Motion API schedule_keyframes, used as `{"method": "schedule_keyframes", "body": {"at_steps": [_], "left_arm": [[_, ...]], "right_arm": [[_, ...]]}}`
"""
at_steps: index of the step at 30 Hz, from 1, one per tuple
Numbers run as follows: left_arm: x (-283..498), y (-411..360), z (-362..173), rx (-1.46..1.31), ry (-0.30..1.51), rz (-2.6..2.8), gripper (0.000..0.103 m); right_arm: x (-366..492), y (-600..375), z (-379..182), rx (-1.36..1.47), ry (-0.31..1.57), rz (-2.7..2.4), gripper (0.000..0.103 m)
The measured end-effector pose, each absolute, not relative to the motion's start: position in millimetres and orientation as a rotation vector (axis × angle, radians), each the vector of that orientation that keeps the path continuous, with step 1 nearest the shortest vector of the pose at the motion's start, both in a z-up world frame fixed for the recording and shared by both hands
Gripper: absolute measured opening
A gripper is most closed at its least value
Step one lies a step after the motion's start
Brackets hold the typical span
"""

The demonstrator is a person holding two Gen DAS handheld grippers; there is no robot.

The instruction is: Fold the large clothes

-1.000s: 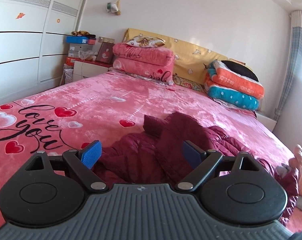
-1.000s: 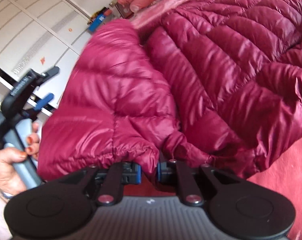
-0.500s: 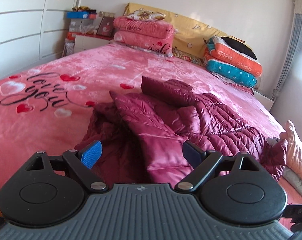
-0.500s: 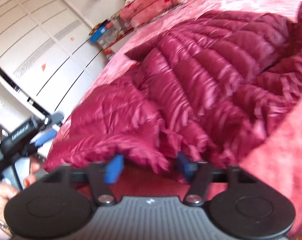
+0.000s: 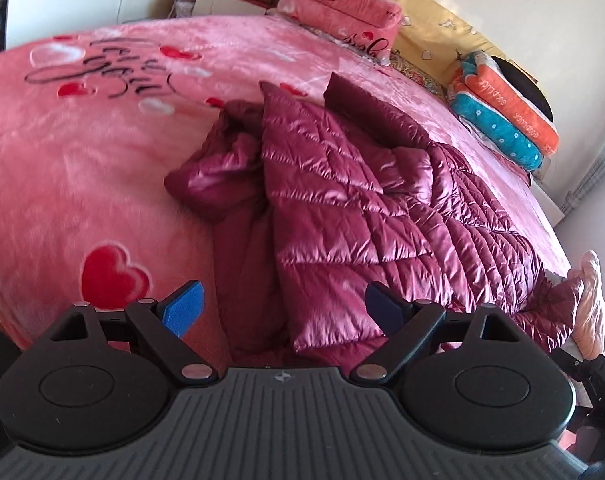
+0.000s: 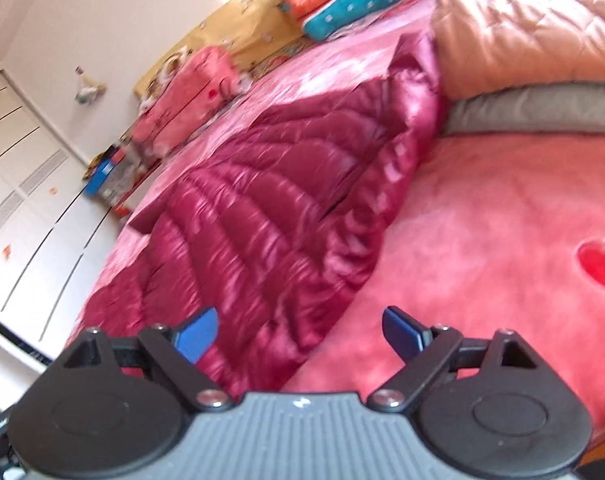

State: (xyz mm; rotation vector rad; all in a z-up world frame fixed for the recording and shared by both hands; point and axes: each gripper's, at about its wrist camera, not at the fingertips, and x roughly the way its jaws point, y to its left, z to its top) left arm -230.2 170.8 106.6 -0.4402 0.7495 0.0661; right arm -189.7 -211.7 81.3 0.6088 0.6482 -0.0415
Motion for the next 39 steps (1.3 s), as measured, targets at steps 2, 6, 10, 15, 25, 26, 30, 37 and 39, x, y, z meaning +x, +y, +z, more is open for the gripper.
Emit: {"method": "schedule_keyframes", "body": {"at_steps": [2,6,10,15,25,26,30,37,39], "left_arm": [[-230,167,95,-0.446,0.772,0.075,0.103],[-220,161,76,-0.483,0.812,0.048,0.103],[-209,151,70,-0.457,0.800,0.023,0.103],[-198,138,69,-0.440,0.803,0.021,0.091],[-192,136,86,-0.424,0.814,0.053,0.053],[-188,137,88,-0.431,0.819,0.059,0.051],[-177,132,94,-0.425,0.820,0.081,0.047],[-160,133,102,-0.391,0.795,0.137,0.042],[-151,134,103,-0.378,0.780,0.171,0.042]], "right_arm": [[-188,-219,77,0.613,0.644,-0.058,0.090],[-186,-228,74,0.589,0.621,-0.103,0.093],[-177,-244,69,0.599,0.588,-0.170,0.097],[-163,-268,60,0.679,0.565,-0.243,0.098],[-121,-292,49,0.701,0.529,-0.267,0.093],[-117,-294,48,0.691,0.535,-0.275,0.087],[-108,-299,45,0.660,0.574,-0.256,0.046],[-118,-275,56,0.471,0.653,-0.188,0.008],[-127,-266,59,0.442,0.680,-0.148,0.006]]}}
